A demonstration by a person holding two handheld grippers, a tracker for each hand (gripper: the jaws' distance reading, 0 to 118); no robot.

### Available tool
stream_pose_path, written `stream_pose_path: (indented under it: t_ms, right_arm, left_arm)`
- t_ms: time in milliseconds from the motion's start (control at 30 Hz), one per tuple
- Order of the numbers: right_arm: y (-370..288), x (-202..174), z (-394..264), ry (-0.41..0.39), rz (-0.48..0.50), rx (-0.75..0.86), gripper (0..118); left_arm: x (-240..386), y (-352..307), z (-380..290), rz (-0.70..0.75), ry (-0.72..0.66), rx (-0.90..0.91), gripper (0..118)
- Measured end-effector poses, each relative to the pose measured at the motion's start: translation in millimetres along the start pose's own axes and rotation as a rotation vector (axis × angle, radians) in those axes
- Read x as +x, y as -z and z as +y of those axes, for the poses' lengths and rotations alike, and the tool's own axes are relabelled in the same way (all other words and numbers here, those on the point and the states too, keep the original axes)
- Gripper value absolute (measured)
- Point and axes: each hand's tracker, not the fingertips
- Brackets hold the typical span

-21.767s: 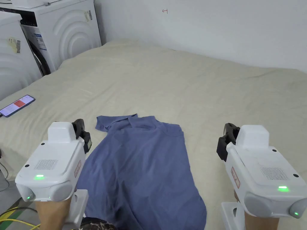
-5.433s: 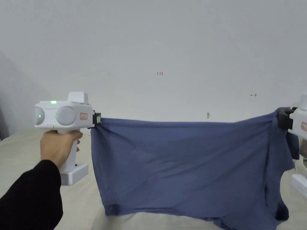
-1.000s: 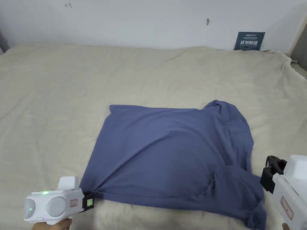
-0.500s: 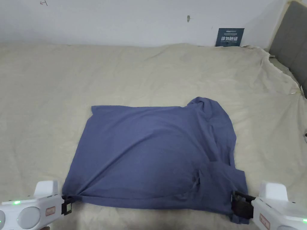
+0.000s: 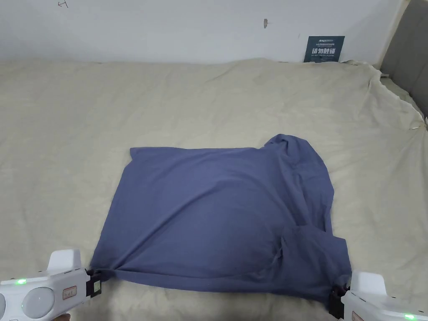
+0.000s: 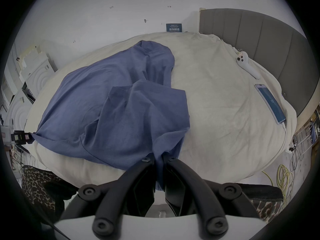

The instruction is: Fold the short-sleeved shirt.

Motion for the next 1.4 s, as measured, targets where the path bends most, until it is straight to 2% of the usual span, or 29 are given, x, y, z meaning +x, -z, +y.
stream_pose_path:
  t_ms: [167, 367, 533, 700, 900, 1133, 1300, 1400]
  right_arm:
    - [-21, 3, 13, 0.002, 0.029, 0.048, 4]
    - [-44, 10, 53, 0.053, 0.056, 0.147, 4]
    - [-36, 8, 94, 0.028, 0.058, 0.194, 4]
    - [-7, 7, 129, -0.008, 0.037, 0.194, 4]
    - [44, 7, 155, -0.046, -0.015, 0.123, 4]
    - [103, 12, 165, -0.046, -0.050, 0.032, 5]
    - [140, 19, 163, -0.043, -0.067, -0.029, 5]
    - [141, 16, 162, -0.047, -0.078, -0.033, 5]
  left_arm:
    - [-11, 5, 11, -0.011, -0.014, 0.025, 1]
    - [-8, -1, 39, -0.015, -0.017, 0.062, 1]
    - [-2, 6, 69, -0.010, 0.007, 0.083, 1]
    - [11, 30, 106, 0.005, 0.045, 0.074, 1]
    - [18, 83, 135, 0.022, 0.076, 0.012, 1]
    - [24, 136, 149, 0.047, 0.094, -0.055, 1]
    - [25, 143, 152, 0.063, 0.123, -0.066, 1]
    - [36, 133, 150, 0.073, 0.137, -0.064, 2]
